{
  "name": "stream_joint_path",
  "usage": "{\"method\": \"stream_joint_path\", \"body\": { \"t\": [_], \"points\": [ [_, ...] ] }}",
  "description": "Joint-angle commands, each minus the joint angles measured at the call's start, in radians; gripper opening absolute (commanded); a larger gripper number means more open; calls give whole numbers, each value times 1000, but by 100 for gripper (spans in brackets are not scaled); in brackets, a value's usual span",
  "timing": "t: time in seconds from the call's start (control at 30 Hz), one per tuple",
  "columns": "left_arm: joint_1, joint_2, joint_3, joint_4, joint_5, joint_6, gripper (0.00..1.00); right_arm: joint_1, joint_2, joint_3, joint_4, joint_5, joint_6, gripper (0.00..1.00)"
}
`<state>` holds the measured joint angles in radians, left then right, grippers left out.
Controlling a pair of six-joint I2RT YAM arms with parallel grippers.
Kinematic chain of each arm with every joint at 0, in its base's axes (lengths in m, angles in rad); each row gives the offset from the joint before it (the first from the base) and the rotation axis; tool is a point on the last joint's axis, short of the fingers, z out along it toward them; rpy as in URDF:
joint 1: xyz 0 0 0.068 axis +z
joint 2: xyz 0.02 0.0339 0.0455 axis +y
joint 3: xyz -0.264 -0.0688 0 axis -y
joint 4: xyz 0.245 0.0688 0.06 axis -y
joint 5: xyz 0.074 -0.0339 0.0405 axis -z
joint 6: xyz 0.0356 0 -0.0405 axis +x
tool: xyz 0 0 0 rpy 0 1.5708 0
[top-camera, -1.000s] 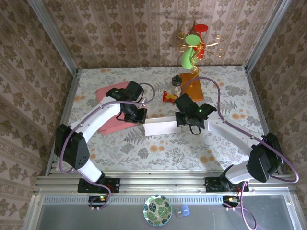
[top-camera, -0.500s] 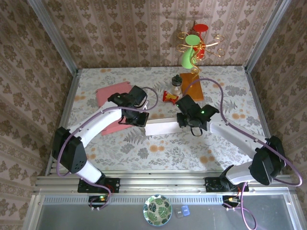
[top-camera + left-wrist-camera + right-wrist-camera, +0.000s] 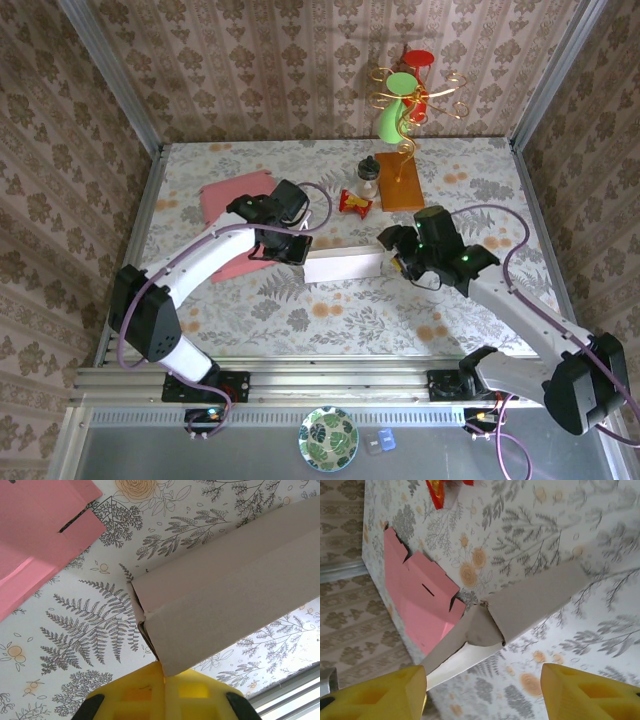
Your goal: Fold the paper box
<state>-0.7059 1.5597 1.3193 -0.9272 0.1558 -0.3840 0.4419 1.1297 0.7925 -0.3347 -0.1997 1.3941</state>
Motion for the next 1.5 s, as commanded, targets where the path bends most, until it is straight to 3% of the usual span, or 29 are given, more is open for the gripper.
{"method": "stream_joint_path", "body": {
  "t": [0.0, 0.6, 0.7, 0.83, 1.1, 1.47],
  "points": [
    [-9, 22, -5, -27, -13, 0, 0, -5, 22, -19, 147, -67, 212, 61],
    [-9, 20, 17, -30, 0, -11, 0, -37, 49, -160, 217, -65, 240, 40],
    [-3, -5, 11, -21, 24, -39, 13, -39, 48, -170, 191, -60, 234, 36],
    [34, -76, -6, 24, 106, -139, 25, -46, 58, -180, 173, -63, 232, 34],
    [139, -161, -87, 134, 241, -462, 34, -48, 80, -164, 124, -73, 220, 30],
    [155, -153, -236, 314, 304, -626, 35, -48, 88, -157, 89, -79, 219, 25]
  ]
}}
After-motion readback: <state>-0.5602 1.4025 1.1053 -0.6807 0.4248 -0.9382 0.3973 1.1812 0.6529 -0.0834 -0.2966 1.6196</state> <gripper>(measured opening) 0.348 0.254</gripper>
